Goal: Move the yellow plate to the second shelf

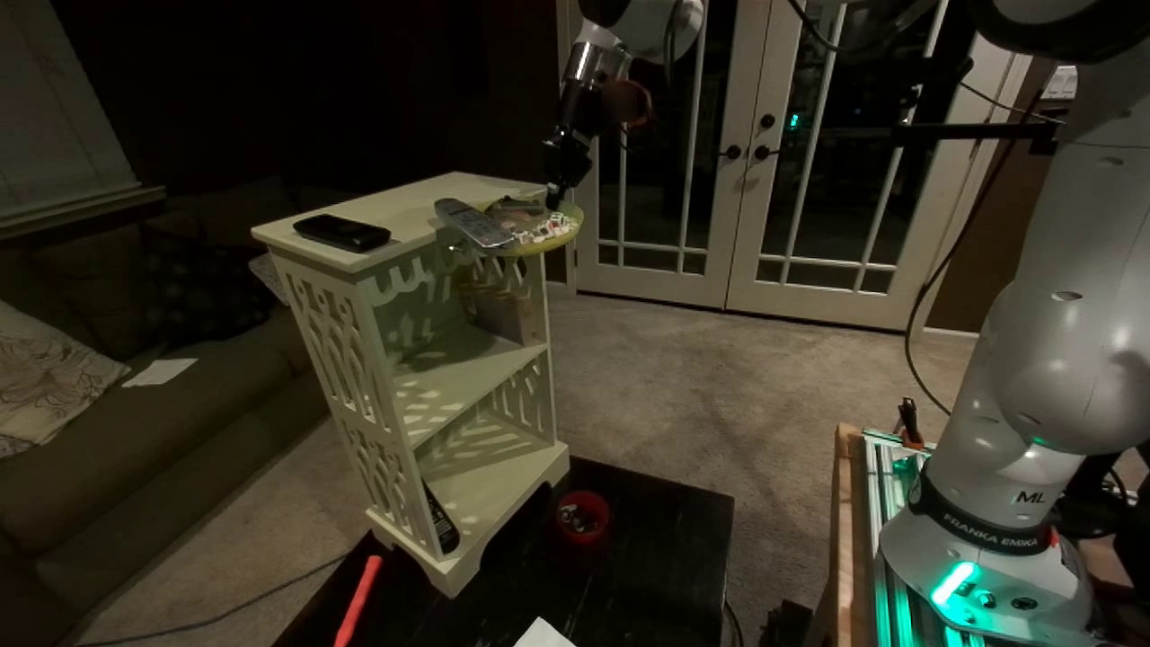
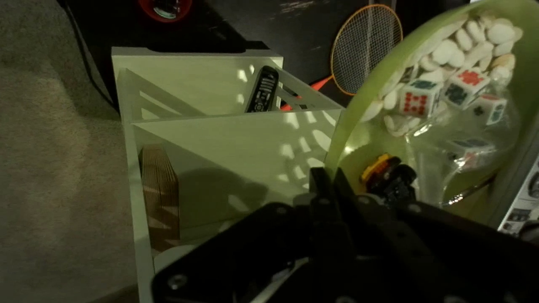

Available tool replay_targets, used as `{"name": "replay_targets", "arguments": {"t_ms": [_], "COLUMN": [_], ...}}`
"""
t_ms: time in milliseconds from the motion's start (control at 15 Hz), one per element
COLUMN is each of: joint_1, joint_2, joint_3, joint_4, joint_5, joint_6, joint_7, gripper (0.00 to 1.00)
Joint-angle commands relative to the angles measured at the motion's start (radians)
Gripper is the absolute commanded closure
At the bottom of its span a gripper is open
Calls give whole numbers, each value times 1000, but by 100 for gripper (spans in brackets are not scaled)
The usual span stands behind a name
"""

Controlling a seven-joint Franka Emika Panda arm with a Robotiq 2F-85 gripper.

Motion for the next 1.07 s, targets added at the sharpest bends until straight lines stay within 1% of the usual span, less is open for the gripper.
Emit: {"name": "replay_targets", "arguments": {"t_ms": [0, 333, 533, 1000], "joint_1": [-6, -6, -2, 6], "joint_2": [-21, -4, 12, 76], "joint_3": [-3, -2, 4, 38], "joint_4": [-29, -47, -61, -85], "joint_5": [29, 33, 38, 65], "joint_6": [-52, -89, -68, -30], "joint_7": [-90, -154, -179, -180], "gripper": [99, 99, 99, 99]}}
